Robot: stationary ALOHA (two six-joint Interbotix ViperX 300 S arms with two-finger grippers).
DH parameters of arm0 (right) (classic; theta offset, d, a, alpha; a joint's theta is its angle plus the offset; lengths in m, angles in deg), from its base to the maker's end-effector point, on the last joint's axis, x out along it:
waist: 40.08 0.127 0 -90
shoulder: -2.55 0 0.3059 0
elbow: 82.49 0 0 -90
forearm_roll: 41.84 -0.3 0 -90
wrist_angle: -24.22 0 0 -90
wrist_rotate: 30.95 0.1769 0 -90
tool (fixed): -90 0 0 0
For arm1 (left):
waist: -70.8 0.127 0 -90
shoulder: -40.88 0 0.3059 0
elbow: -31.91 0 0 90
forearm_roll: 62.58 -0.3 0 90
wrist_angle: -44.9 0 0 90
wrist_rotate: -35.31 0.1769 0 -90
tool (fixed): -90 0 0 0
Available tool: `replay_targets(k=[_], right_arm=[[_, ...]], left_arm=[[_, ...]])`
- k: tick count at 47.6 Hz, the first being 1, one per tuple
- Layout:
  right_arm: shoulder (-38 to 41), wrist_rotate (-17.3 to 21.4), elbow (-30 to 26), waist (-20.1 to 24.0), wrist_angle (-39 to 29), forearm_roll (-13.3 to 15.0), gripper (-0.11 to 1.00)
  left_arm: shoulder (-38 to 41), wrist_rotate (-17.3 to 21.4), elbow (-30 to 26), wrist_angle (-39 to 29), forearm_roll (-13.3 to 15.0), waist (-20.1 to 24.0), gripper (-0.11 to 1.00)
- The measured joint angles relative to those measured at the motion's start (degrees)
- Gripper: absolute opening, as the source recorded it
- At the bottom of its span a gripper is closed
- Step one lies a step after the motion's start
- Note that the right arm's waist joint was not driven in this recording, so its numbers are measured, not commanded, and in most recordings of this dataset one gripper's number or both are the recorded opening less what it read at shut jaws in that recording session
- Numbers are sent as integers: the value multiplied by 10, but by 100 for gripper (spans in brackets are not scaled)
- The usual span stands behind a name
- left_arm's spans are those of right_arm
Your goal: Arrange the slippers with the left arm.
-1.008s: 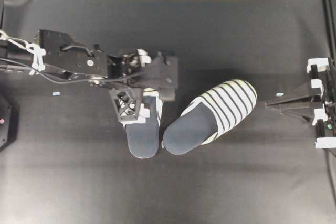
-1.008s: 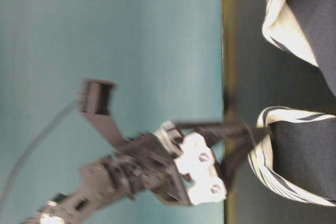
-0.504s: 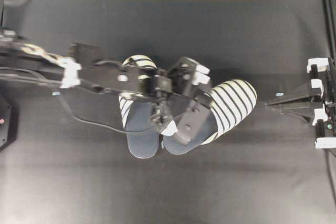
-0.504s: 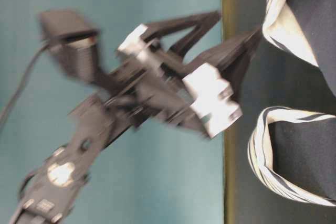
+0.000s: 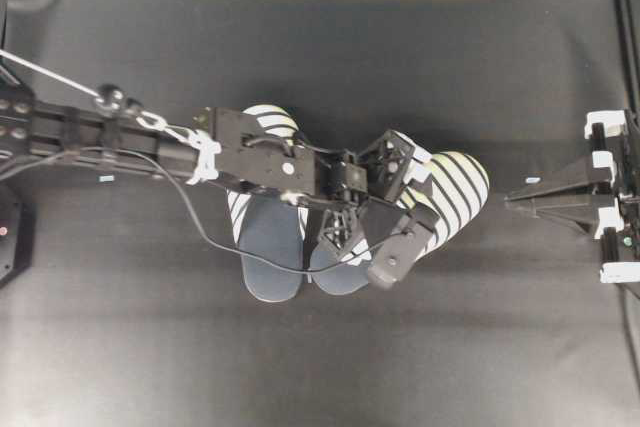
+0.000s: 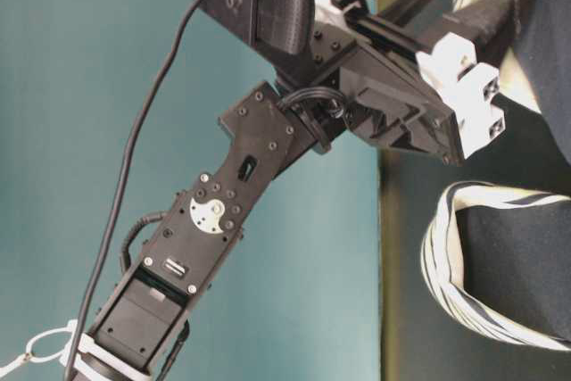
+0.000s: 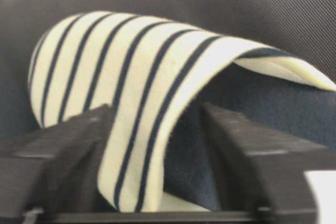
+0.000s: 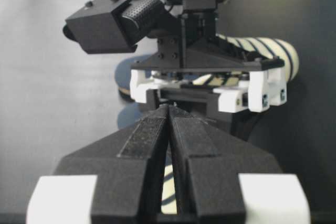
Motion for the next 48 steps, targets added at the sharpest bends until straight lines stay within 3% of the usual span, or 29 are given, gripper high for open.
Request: replay_targets(k=[6, 10, 15, 27, 31, 39, 48], right_arm=[[0, 1, 1, 1, 0, -1, 0], [0, 1, 1, 1, 0, 0, 0], [-1, 1, 2, 1, 0, 0, 0], [-10, 1, 6, 0, -2, -1, 0], [-14, 1, 9, 0, -2, -1, 0], [-18, 1, 10, 1, -1, -1, 0], [-19, 1, 10, 1, -2, -1, 0]], left_arm=[[0, -5, -1, -16, 0, 0, 17], [0, -12, -2, -30, 0, 0, 2], [-4, -48, -8, -52, 1, 0, 1], [-72, -210, -46, -154, 1, 10, 1], [-98, -284, -54, -207, 0, 22, 1], [-127, -394, -47, -258, 1, 51, 1], [-127, -436, -10, -238, 0, 64, 1]])
